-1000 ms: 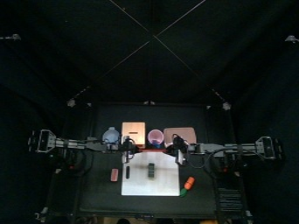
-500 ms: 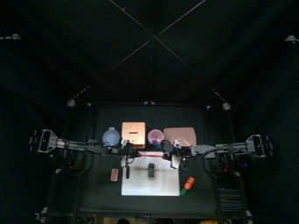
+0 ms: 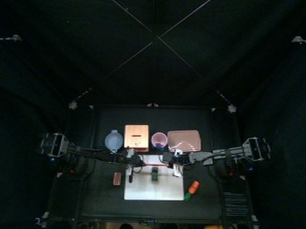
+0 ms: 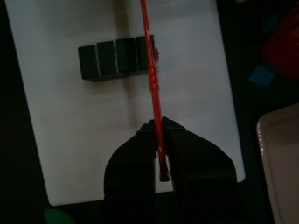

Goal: Cut the sushi into 4 pieces with the knife
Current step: Cut the sushi into 4 pieces

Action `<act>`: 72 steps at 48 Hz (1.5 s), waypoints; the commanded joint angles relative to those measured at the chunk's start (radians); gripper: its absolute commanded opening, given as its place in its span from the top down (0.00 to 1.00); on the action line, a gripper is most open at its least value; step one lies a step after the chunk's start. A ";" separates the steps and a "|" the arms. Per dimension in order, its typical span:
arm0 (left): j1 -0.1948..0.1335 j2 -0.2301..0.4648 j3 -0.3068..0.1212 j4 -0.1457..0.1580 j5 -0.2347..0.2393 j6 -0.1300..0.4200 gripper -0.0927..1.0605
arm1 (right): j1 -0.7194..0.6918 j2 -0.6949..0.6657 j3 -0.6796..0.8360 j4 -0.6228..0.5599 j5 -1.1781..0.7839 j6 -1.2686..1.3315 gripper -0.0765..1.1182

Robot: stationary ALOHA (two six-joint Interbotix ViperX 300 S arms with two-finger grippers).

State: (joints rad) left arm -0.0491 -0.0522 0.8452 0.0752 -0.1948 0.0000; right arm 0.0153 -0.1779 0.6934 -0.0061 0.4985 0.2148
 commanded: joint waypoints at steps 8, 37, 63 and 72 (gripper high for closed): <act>-0.017 0.063 -0.052 -0.003 -0.003 0.002 0.68 | 0.014 0.031 -0.006 0.005 0.005 0.006 0.77; -0.025 0.118 -0.060 -0.012 -0.003 0.002 0.68 | 0.034 0.114 -0.009 0.035 -0.025 0.009 0.77; -0.058 0.118 -0.063 -0.031 -0.003 0.002 0.68 | 0.054 0.115 -0.029 0.044 -0.032 0.009 0.77; -0.066 0.118 -0.064 -0.032 -0.003 0.000 0.68 | 0.064 0.114 -0.041 0.044 -0.032 0.011 0.77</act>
State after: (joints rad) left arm -0.1012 0.0675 0.8023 0.0445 -0.1948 0.0000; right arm 0.0798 -0.0552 0.6796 0.0368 0.4786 0.2209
